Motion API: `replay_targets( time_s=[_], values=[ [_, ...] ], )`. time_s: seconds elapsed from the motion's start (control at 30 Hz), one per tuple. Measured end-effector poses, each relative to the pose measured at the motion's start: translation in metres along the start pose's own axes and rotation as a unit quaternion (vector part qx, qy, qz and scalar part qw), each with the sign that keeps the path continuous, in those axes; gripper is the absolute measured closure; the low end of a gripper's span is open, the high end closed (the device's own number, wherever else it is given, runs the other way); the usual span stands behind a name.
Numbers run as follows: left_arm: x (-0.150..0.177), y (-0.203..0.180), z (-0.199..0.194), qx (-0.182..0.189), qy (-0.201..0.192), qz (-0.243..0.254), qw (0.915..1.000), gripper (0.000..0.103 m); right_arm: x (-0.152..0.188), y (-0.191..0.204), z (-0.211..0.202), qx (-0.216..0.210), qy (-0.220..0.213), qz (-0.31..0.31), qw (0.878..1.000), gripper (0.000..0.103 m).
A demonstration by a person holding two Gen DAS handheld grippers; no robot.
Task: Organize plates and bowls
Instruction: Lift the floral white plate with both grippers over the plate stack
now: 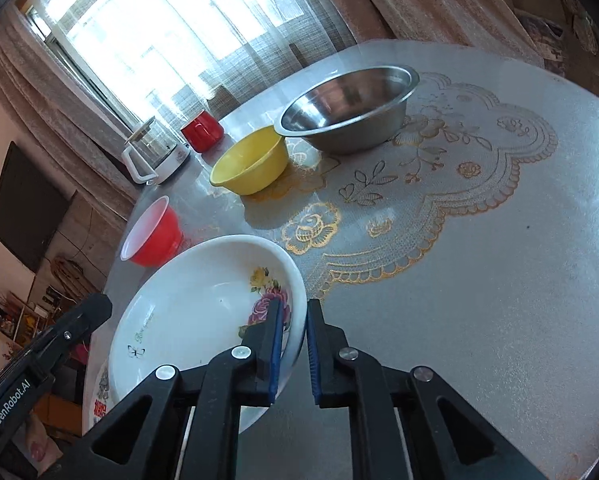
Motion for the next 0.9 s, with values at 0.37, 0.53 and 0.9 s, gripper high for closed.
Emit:
replay_targets(
  time_s=[0.37, 0.53, 0.9],
  values=[
    [0.004, 0.026, 0.063, 0.022, 0.135, -0.031, 0.9902, 0.086, 0.004, -0.024, 0.003, -0.024, 0.003, 0.039, 0.999, 0.093],
    [0.000, 0.049, 0.050, 0.075, 0.127, -0.125, 0.9811, 0.065, 0.005, -0.027, 0.000, -0.042, 0.007, 0.056, 0.998, 0.093],
    [0.001, 0.060, 0.045, 0.140, 0.126, -0.203, 0.9609, 0.053, 0.004, -0.024, 0.001, -0.034, 0.008, 0.049, 0.998, 0.093]
  ],
)
Point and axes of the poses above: each gripper's, at about its wrist camera, not at the fingertips, and z roughly the way its jaws point, y to its left, x to its underside, the point moved 5 cm from there along z, roughly the way its jaws point, and after that the axes turned 6 degrees about -x, right-handed, at the moved point
